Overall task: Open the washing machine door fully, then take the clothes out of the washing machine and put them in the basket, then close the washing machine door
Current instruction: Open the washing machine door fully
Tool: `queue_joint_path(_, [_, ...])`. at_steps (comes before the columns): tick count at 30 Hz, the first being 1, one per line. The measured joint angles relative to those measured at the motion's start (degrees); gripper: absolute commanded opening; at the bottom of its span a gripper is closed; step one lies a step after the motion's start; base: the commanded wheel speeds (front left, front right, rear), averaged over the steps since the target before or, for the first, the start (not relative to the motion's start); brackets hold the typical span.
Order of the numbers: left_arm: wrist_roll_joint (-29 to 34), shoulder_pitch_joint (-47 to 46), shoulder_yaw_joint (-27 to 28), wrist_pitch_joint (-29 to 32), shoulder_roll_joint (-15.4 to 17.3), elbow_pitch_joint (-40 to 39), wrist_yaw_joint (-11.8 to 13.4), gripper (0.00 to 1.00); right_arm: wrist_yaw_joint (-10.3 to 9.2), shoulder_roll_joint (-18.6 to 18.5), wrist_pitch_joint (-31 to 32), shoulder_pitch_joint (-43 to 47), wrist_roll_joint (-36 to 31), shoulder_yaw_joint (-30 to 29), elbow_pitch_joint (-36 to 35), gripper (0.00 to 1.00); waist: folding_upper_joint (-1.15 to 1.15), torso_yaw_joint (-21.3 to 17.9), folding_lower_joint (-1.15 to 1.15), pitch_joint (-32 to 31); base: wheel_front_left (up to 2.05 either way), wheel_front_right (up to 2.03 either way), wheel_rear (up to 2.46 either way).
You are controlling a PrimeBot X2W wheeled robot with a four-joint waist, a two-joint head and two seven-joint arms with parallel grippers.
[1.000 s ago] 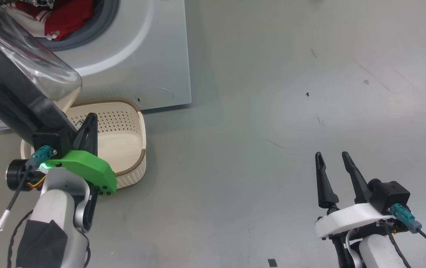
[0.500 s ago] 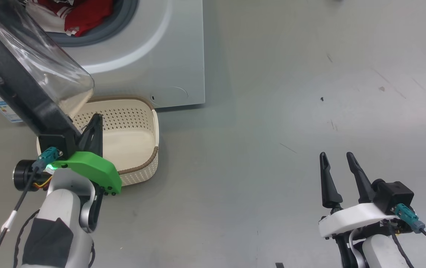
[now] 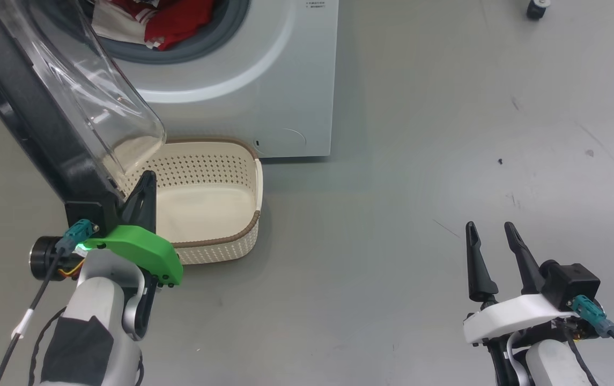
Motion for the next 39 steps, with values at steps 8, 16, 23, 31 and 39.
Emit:
queue_joint_path(8, [-1.0, 0.0, -0.1, -0.9, -0.1, 1.5, -0.2, 0.0, 0.32, 0.0, 0.0, 0.7, -1.0, -0.1, 0.5, 1.0, 0.0, 4.0, 0.0, -0.8, 0.0, 0.0, 0.0])
queue_joint_path(16, [-1.5, 0.0, 0.0, -1.9, -0.1, 2.7, -0.2, 0.0, 0.76, -0.1, 0.0, 1.1, -1.1, -0.1, 1.3, 1.0, 0.0, 8.1, 0.0, -1.7, 0.0, 0.0, 0.0])
queue_joint_path(23, [-2.4, 0.0, 0.9, -2.5, -0.1, 3.2, -0.2, 0.0, 0.81, -0.1, 0.0, 1.1, -1.5, 0.5, 1.6, 1.0, 0.0, 11.1, 0.0, -2.1, 0.0, 0.0, 0.0])
queue_joint_path(31, [-3.5, 0.0, 3.3, -3.3, 0.1, 3.2, 0.3, 0.0, 0.82, -0.3, 0.0, 1.1, -2.0, 1.2, 1.6, 1.0, 0.0, 12.8, 0.0, -0.9, 0.0, 0.0, 0.0])
queue_joint_path(39, [-5.8, 0.0, 6.8, -4.2, 1.7, 2.6, 1.0, 0.0, 0.82, -0.7, 0.0, 0.9, -2.4, 1.5, 1.5, 1.0, 0.0, 13.5, 0.0, 1.9, 0.0, 0.0, 0.0])
